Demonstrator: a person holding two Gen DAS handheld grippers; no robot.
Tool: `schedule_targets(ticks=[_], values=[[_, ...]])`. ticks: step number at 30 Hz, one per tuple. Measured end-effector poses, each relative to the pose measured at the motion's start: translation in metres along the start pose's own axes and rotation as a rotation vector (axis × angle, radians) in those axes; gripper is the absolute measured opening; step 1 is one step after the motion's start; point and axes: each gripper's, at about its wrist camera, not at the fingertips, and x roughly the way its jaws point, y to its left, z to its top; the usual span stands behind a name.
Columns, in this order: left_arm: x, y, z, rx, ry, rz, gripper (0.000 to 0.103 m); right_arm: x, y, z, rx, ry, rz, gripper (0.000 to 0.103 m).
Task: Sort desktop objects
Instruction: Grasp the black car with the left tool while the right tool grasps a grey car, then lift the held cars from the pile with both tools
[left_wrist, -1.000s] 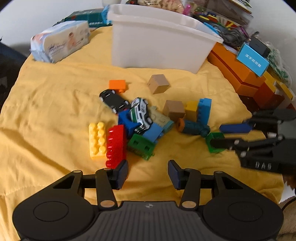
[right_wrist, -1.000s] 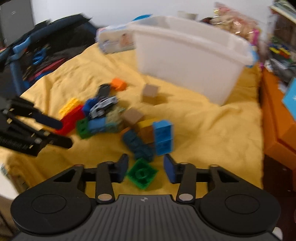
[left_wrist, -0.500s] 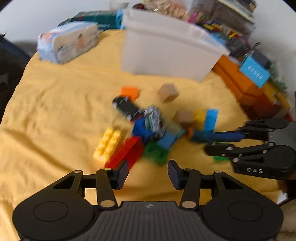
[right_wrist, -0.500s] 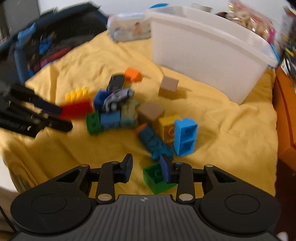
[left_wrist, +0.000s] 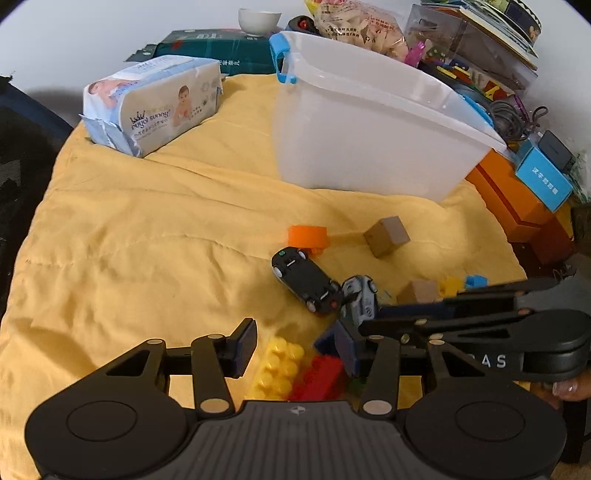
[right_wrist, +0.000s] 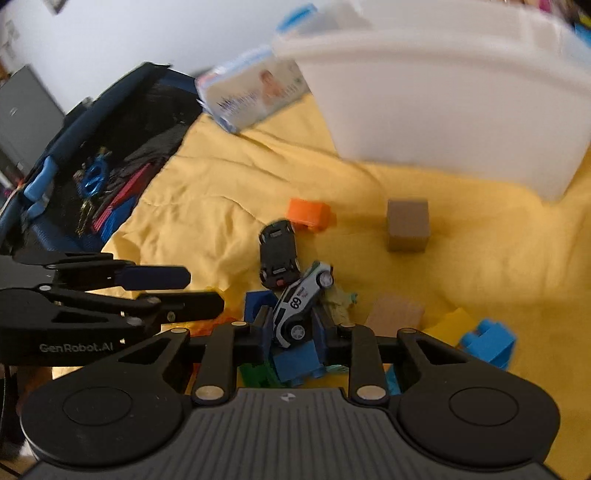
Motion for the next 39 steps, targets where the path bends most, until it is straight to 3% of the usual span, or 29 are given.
schedule_targets(ticks=[4,6,9,12,16,18,22,27,31,33,37,39], values=[[0.015,0.011,0.015,-0.015,0.017,-0.023,0.048,0.013,-0.003,0.004,0.067,0.019,0.015,0.029],[0.023,0.016,0.021,-0.046,0.029,-0.064,0.048,0.01,-0.001,0.003,0.054,0.011,0.012,0.021],[0.036,0.017,0.027,-0.076,0.056,-0.123,0.048,-0.004,0.009,0.0,-0.039,-0.026,-0.072,0.018],[0.051,0.016,0.031,-0.117,0.087,-0.164,0.048,-0.022,-0.001,-0.005,-0.01,-0.056,-0.09,0.017],[0.065,0.016,0.034,-0.167,0.082,-0.15,0.036,-0.042,-0.017,-0.015,0.063,-0.088,-0.091,0.014],[0.064,0.007,0.035,-0.109,0.076,-0.126,0.035,-0.052,-0.022,-0.022,0.083,-0.107,-0.11,0.009],[0.05,-0.018,0.03,0.046,0.029,-0.066,0.033,-0.074,-0.035,-0.031,0.127,-0.144,-0.139,0.009],[0.041,-0.026,0.025,0.053,-0.02,-0.029,0.032,-0.087,-0.06,-0.039,0.202,-0.147,-0.153,0.01],[0.033,-0.024,0.023,0.031,-0.044,-0.012,0.031,-0.082,-0.051,-0.031,0.111,-0.131,-0.113,0.017],[0.031,-0.024,0.02,0.026,-0.044,0.002,0.031,-0.076,-0.043,-0.028,0.068,-0.119,-0.085,0.029],[0.031,-0.02,0.019,0.017,-0.037,0.022,0.031,-0.05,-0.021,-0.014,-0.025,-0.093,-0.045,0.031],[0.035,-0.015,0.019,0.012,-0.016,0.029,0.031,-0.032,-0.01,-0.007,-0.067,-0.078,-0.069,0.031]])
